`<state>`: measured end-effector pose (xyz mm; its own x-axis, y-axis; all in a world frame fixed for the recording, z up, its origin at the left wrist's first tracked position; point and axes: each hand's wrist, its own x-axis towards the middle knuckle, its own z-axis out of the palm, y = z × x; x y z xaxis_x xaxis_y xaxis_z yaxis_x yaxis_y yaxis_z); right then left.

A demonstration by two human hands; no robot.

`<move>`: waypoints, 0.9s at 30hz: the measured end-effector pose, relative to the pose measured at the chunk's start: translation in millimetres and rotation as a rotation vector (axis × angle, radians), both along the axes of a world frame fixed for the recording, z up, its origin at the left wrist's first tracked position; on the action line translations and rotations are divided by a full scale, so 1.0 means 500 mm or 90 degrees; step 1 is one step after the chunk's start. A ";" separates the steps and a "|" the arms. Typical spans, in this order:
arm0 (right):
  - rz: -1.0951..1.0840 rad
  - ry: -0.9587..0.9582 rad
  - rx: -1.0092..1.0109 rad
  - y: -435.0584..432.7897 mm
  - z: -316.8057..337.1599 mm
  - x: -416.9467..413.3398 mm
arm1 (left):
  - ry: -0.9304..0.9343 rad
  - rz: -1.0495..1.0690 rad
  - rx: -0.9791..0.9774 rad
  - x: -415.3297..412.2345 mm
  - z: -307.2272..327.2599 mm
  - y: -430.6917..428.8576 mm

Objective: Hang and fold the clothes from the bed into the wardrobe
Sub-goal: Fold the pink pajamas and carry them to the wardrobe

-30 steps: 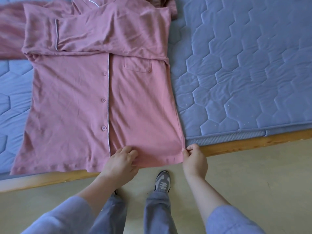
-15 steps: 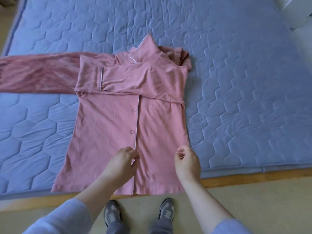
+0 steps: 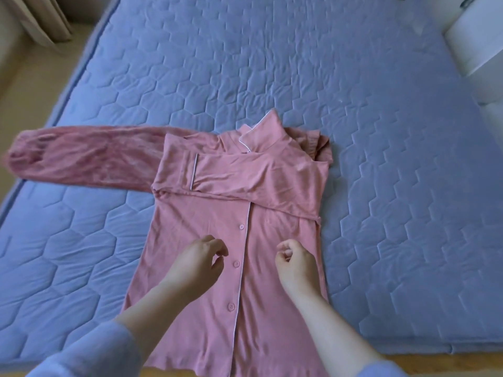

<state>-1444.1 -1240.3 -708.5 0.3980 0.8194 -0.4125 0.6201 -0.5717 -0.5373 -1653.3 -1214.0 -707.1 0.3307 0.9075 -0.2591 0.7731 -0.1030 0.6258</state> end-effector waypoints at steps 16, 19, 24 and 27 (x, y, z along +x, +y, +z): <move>0.261 -0.090 0.083 0.354 -0.032 0.155 | 0.028 0.044 0.005 0.141 -0.052 0.292; 0.328 -0.142 0.060 0.417 -0.057 0.169 | 0.052 0.016 0.034 0.162 -0.067 0.350; 0.435 -0.243 -0.044 0.487 -0.096 0.201 | 0.081 -0.033 0.048 0.211 -0.092 0.431; 0.453 -0.265 -0.038 0.505 -0.105 0.215 | 0.120 -0.071 0.060 0.233 -0.110 0.473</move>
<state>-1336.8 -987.6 -760.8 -0.0784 0.9145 -0.3969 0.9861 0.0127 -0.1656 -1536.9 -977.7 -762.3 0.3842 0.8910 -0.2417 0.8561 -0.2459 0.4545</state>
